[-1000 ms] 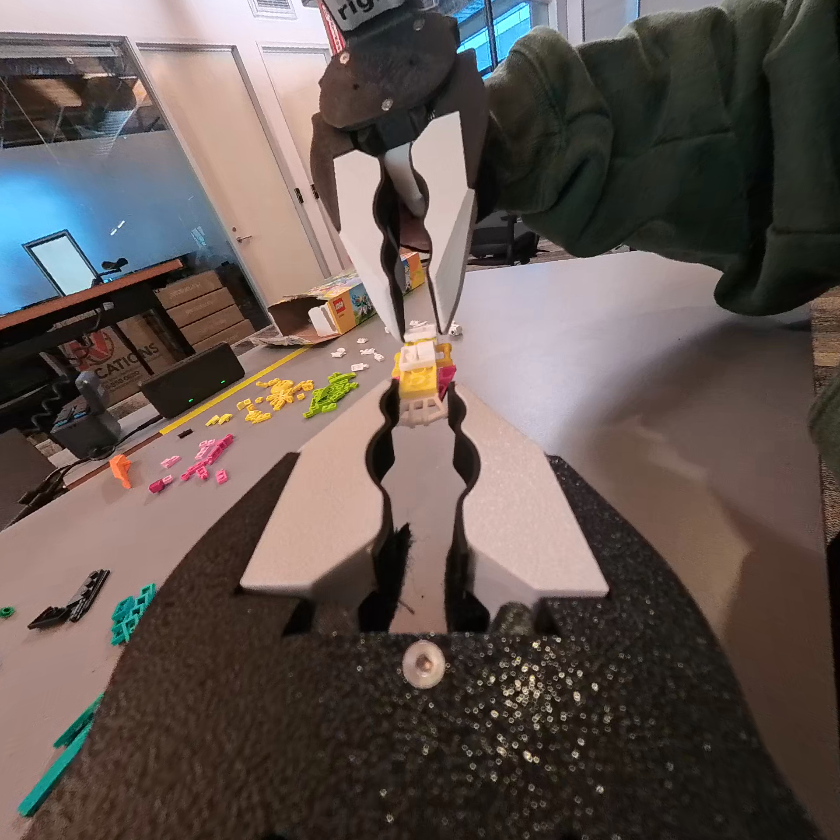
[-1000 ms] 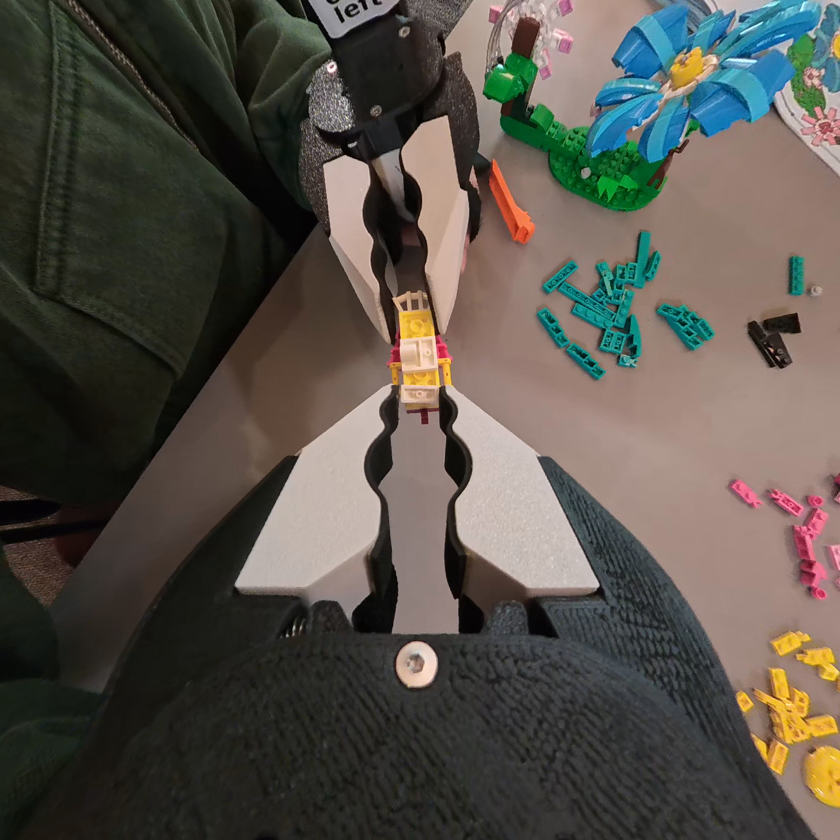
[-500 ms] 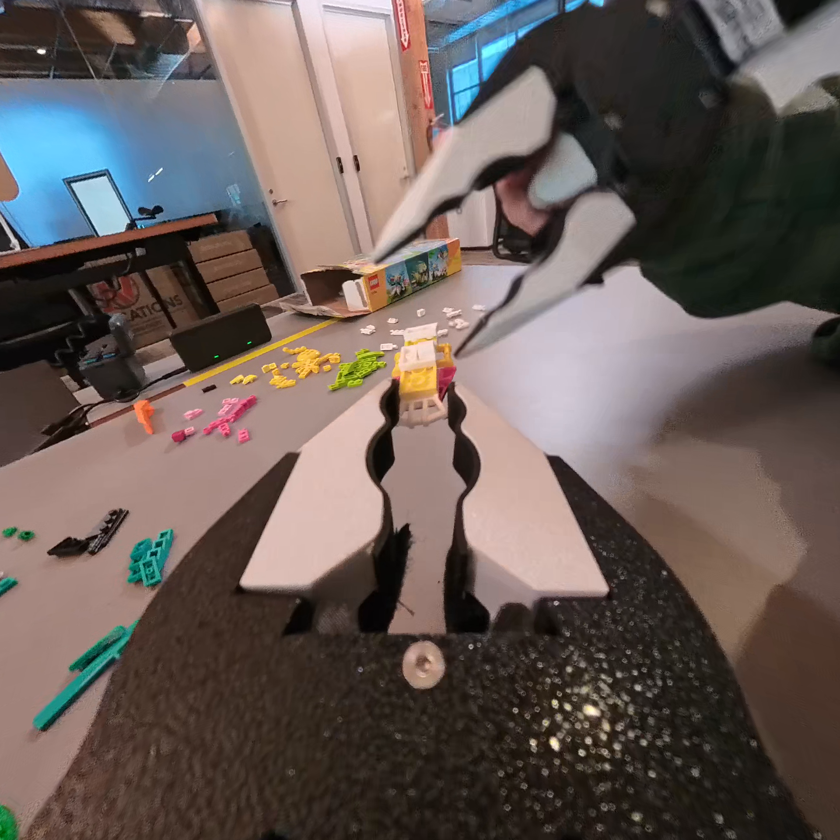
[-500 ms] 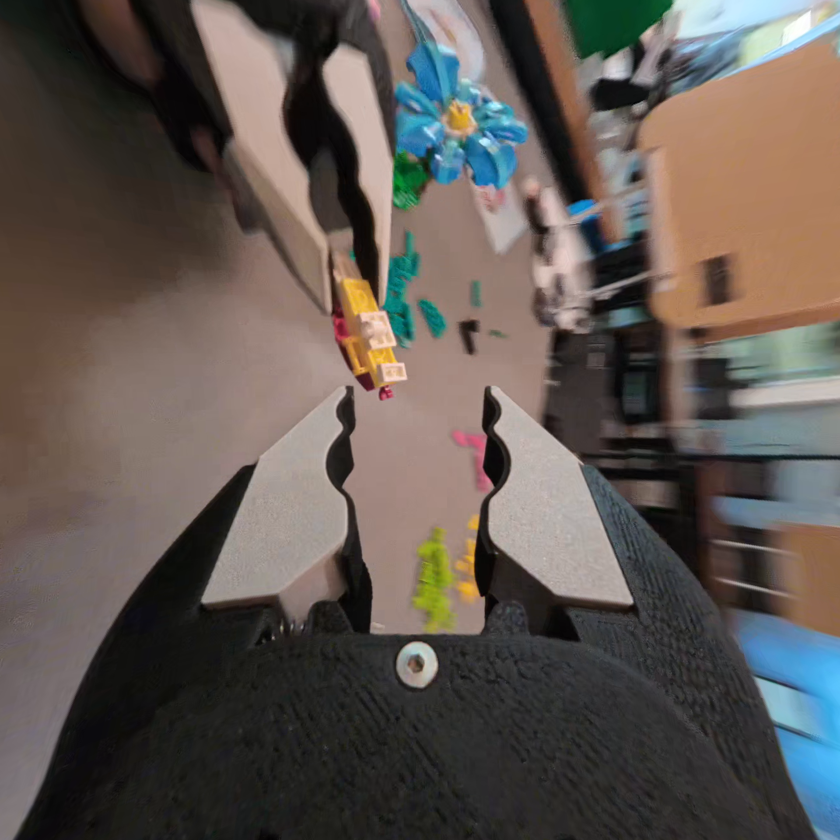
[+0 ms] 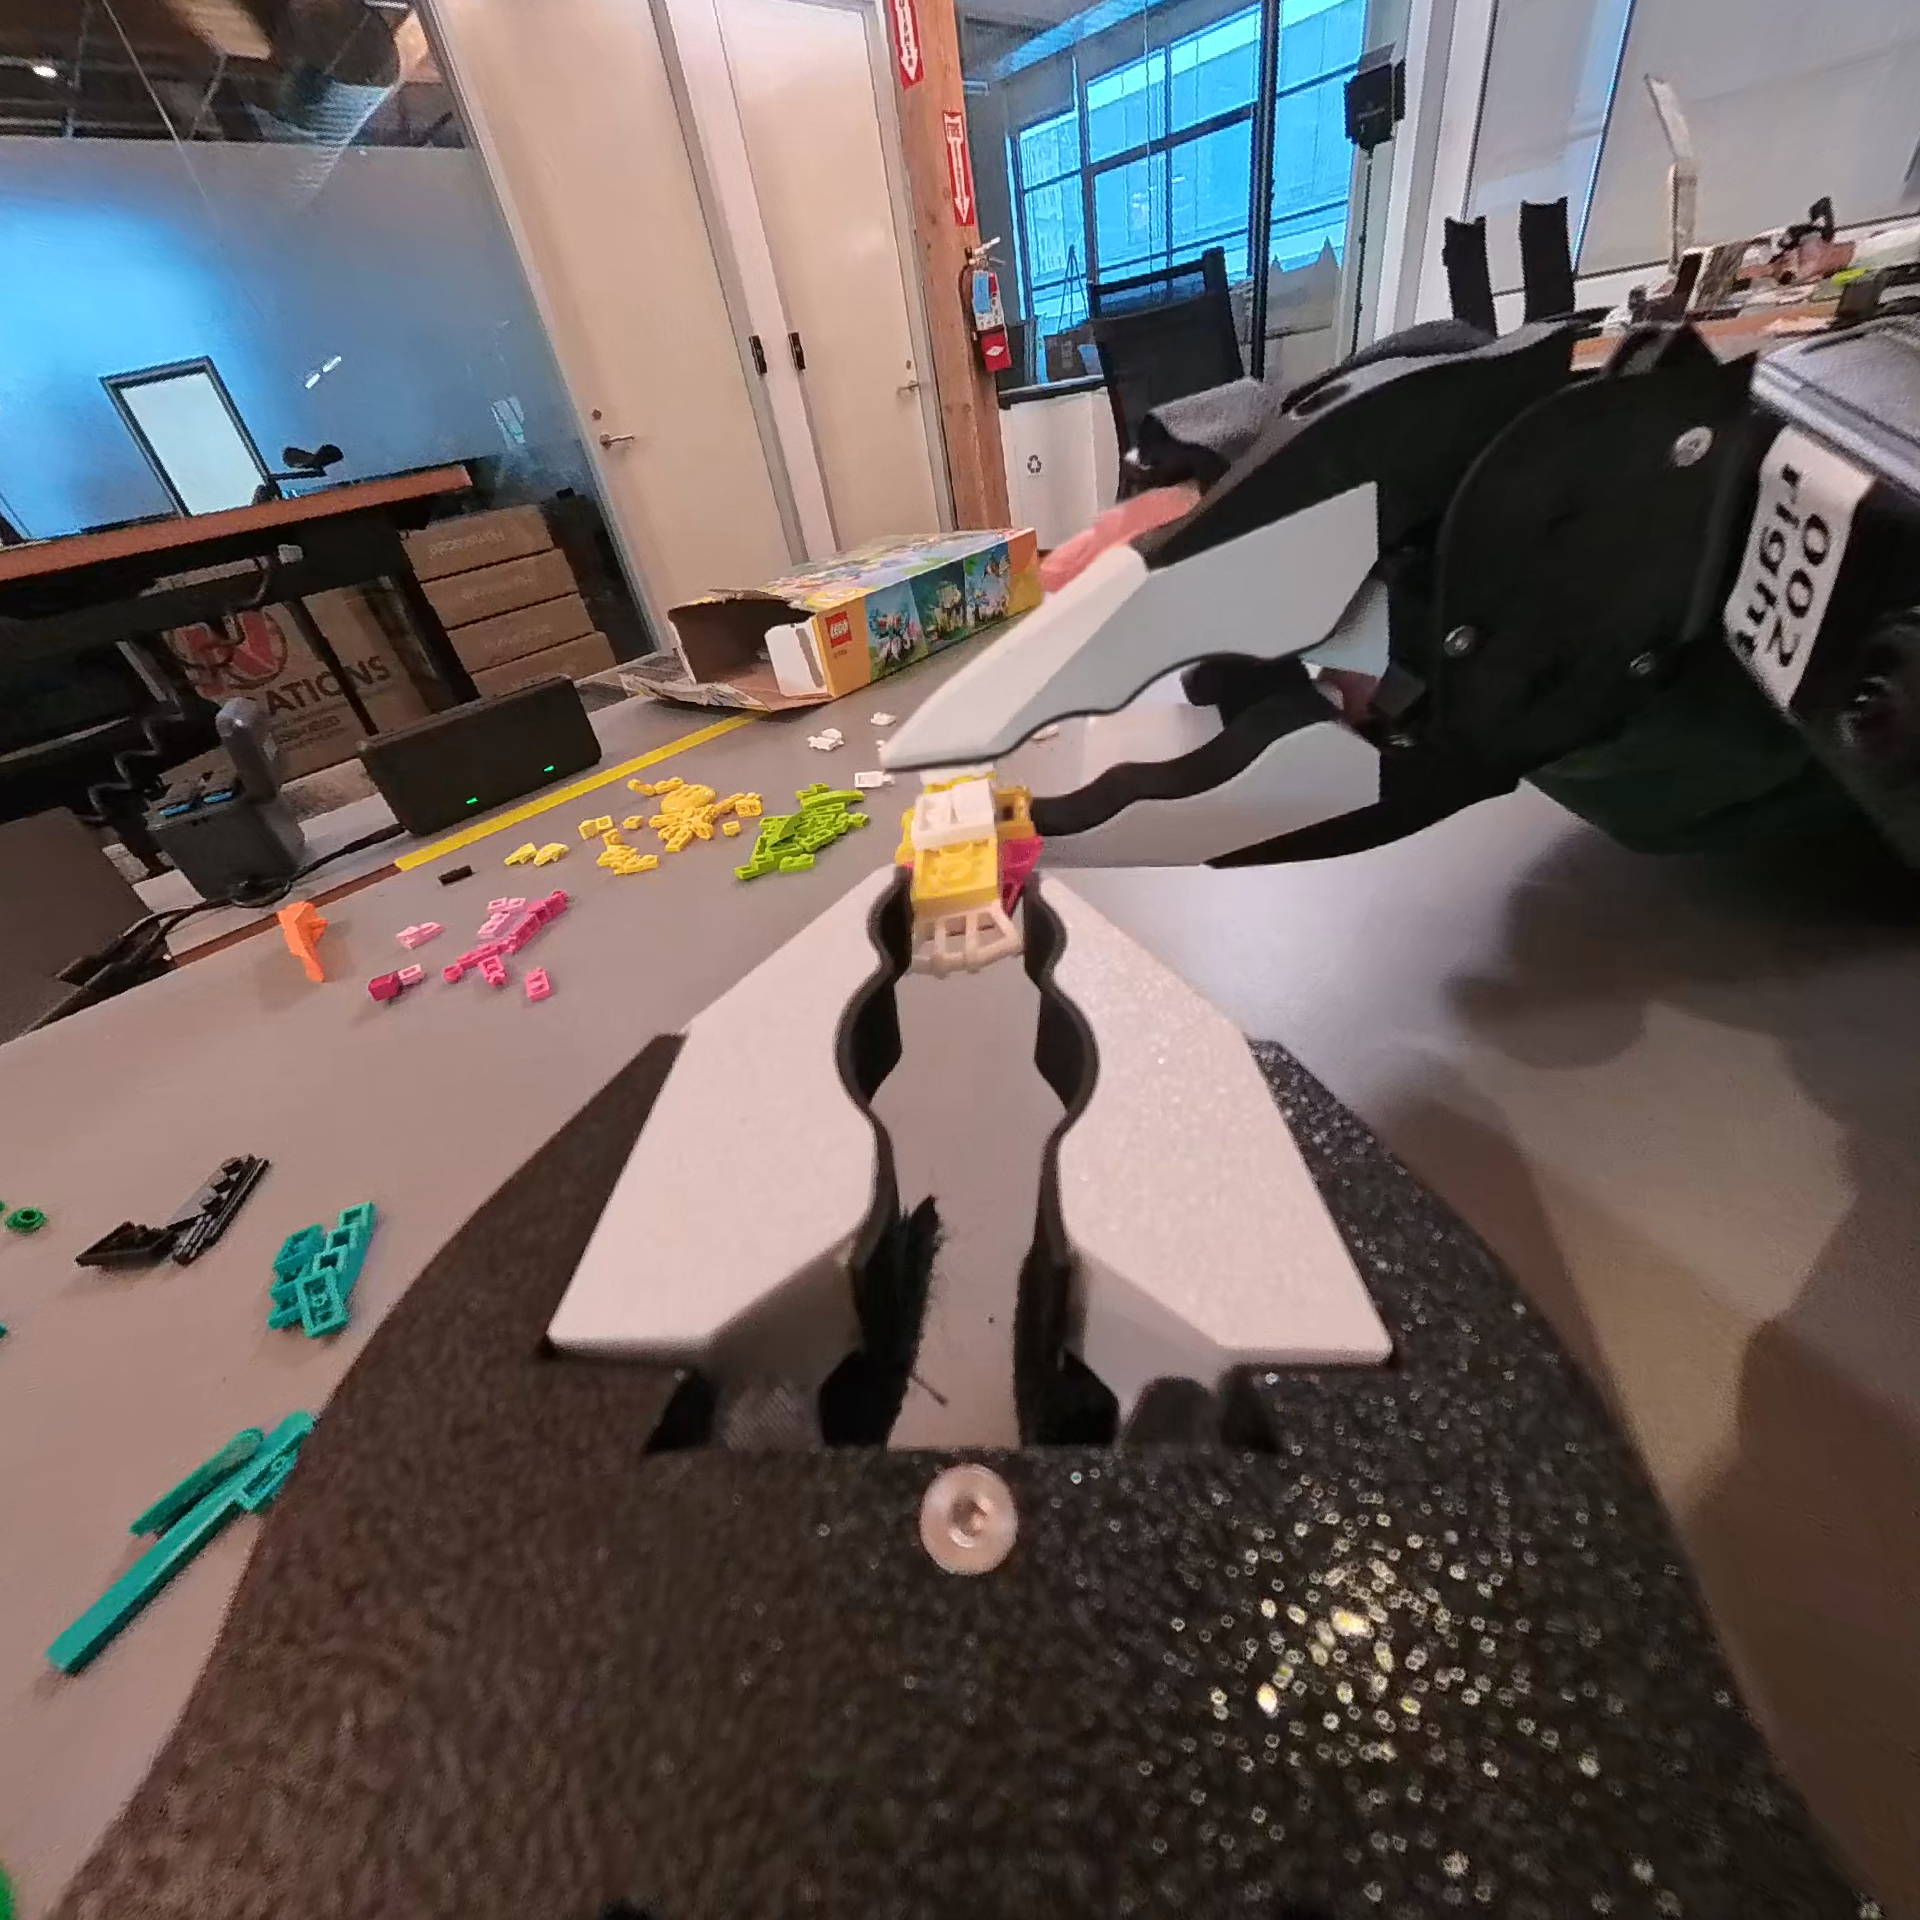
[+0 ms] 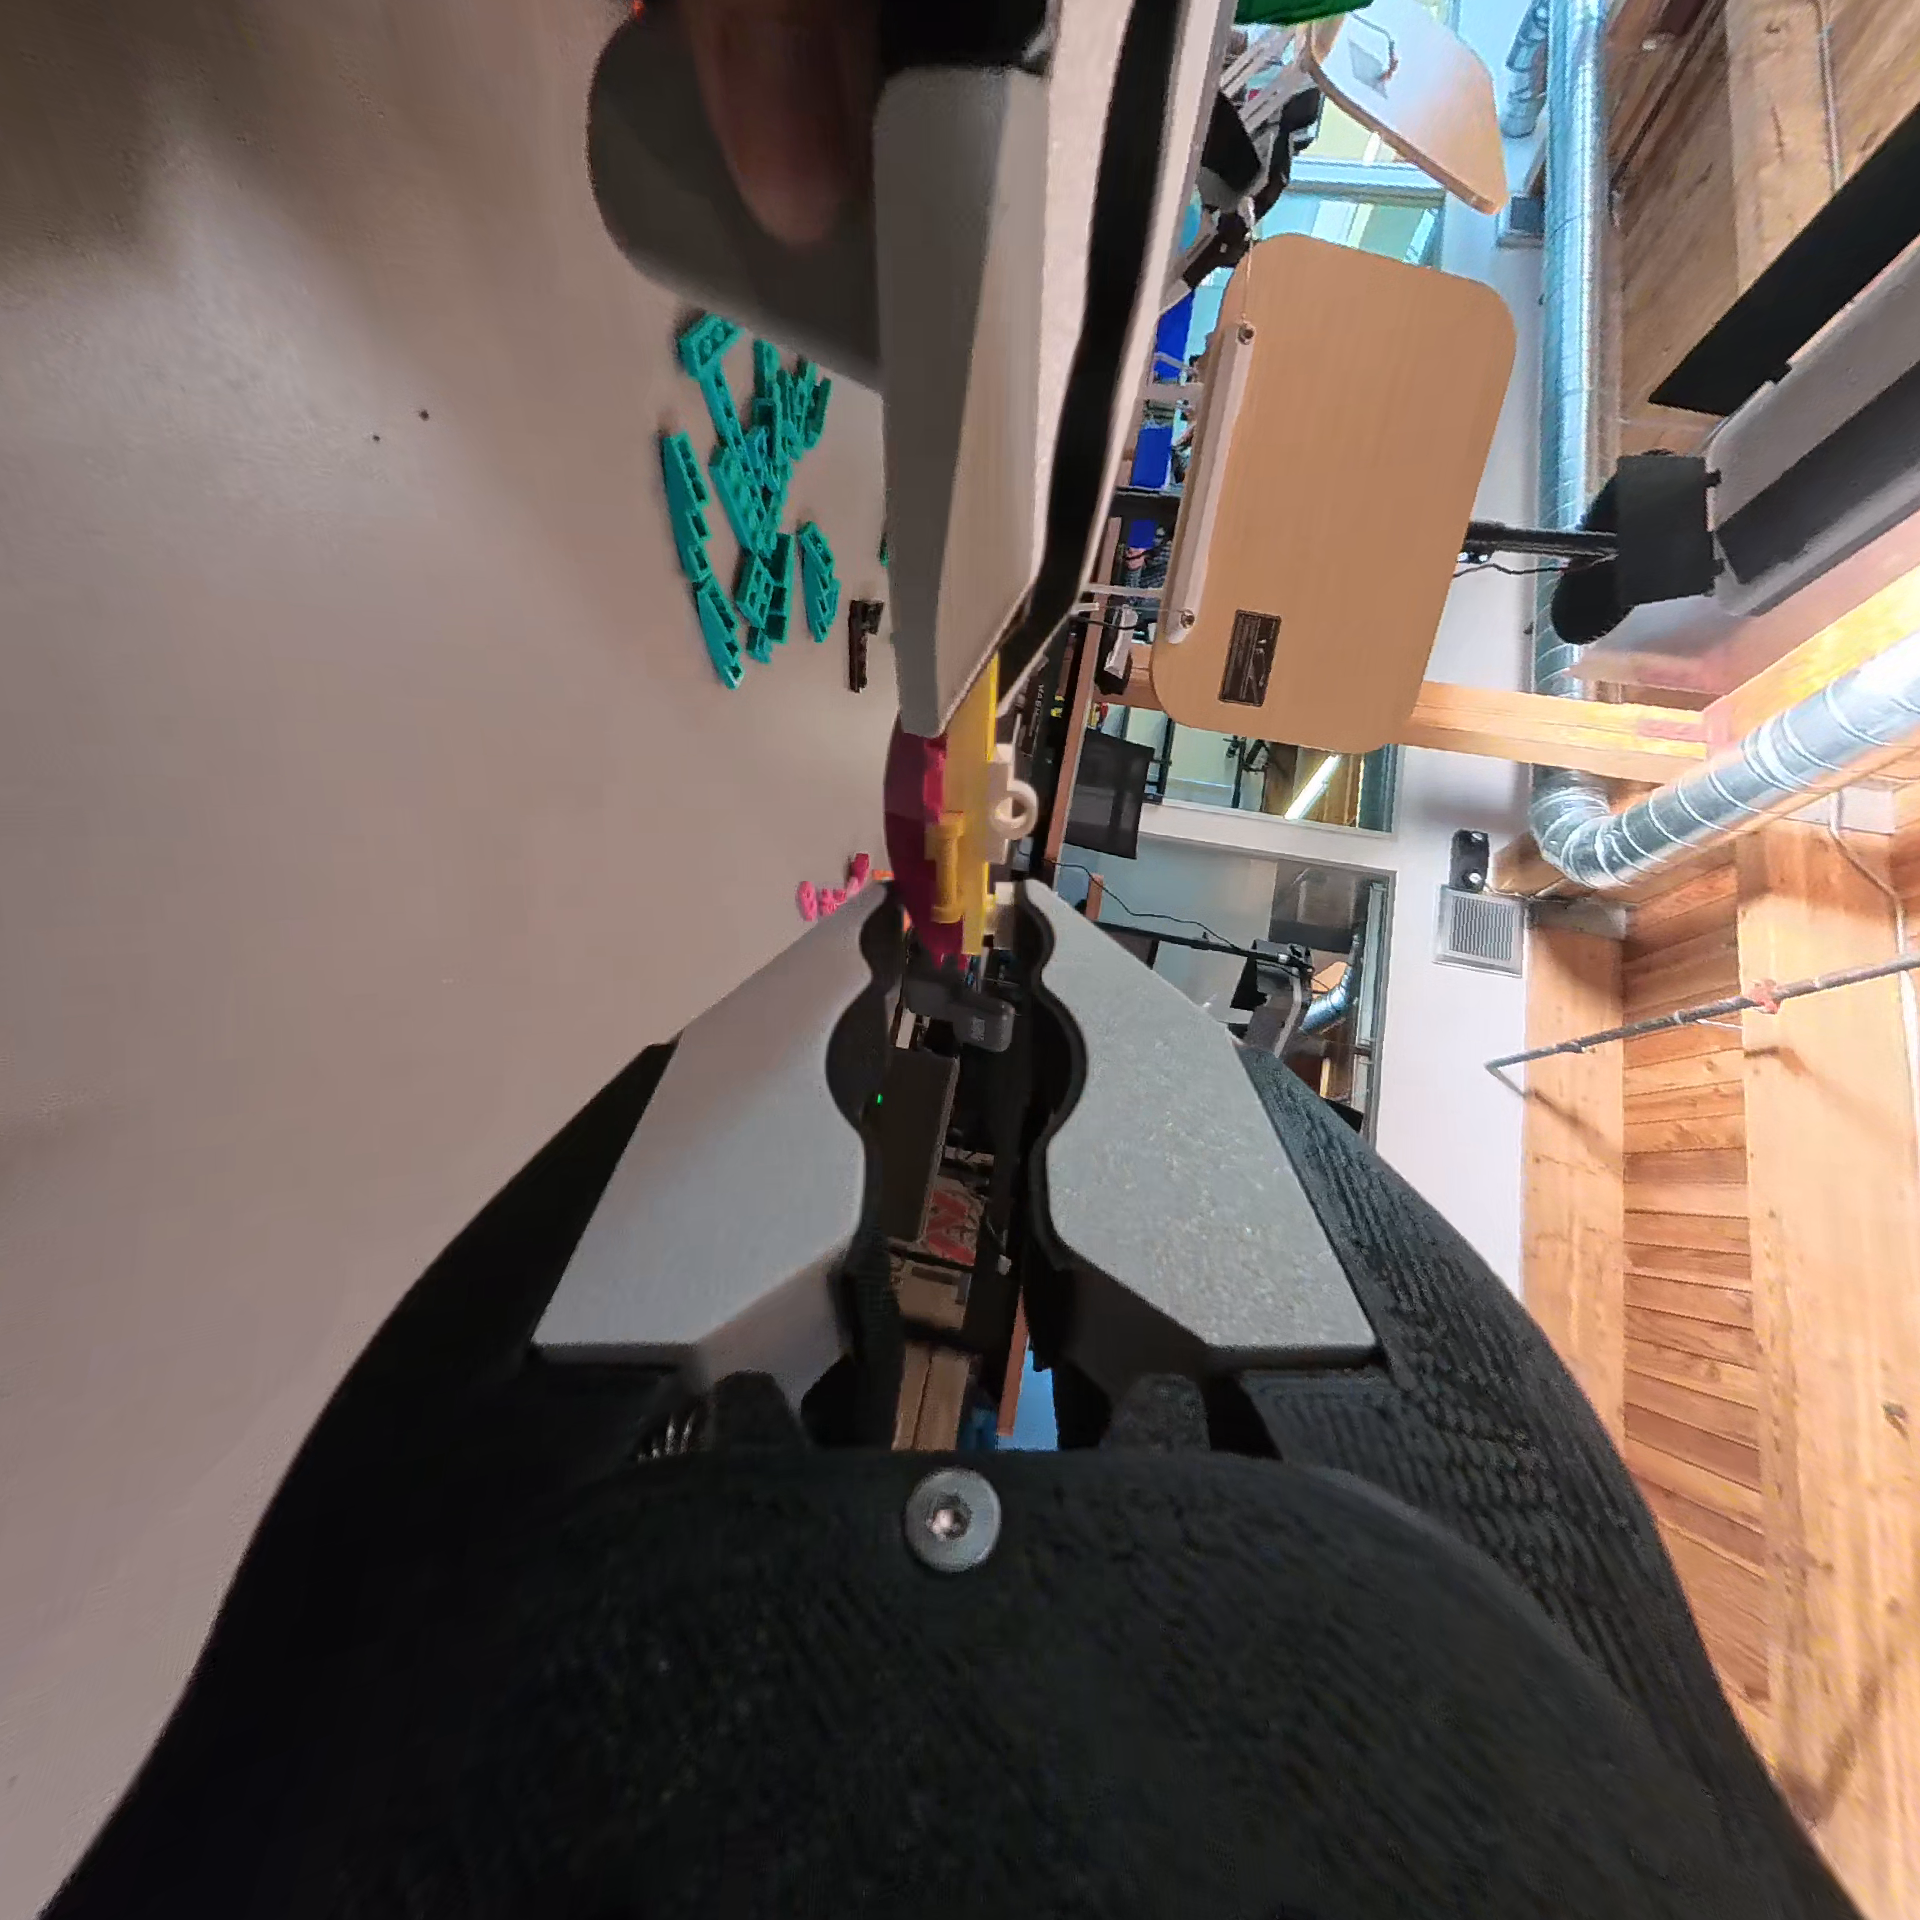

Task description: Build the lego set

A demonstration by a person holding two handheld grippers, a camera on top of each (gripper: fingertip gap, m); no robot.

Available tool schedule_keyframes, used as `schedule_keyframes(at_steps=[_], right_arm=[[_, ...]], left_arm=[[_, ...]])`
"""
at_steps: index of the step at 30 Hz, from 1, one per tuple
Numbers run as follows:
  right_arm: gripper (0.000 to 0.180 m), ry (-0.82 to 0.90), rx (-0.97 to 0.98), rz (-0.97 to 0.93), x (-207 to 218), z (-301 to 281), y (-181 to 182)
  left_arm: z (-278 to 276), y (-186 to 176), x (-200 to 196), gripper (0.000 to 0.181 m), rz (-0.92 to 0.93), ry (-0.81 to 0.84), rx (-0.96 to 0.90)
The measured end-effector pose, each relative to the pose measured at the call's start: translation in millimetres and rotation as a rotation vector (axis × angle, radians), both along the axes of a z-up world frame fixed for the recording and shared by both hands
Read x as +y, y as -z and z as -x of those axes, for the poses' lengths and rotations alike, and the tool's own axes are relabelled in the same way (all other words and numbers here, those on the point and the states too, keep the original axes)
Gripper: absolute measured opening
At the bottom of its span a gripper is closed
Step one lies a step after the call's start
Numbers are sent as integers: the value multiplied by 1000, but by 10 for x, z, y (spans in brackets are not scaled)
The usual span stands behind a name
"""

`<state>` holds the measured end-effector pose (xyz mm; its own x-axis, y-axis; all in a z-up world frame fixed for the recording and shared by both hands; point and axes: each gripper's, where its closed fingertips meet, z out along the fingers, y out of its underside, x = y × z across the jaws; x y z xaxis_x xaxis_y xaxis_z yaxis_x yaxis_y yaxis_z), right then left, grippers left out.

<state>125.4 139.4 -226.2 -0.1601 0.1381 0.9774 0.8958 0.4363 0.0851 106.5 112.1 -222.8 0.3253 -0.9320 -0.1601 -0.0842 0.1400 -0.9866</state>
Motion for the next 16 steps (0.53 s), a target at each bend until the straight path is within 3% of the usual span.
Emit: schedule_keyframes(at_steps=[12, 16], right_arm=[[15, -33, -137, 48, -69, -52, 117], [15, -9, -2, 311, -101, -50, 205]], left_arm=[[-41, 58, -61, 19, 49, 60, 19], [-33, -10, -54, 23, 3, 35, -24]])
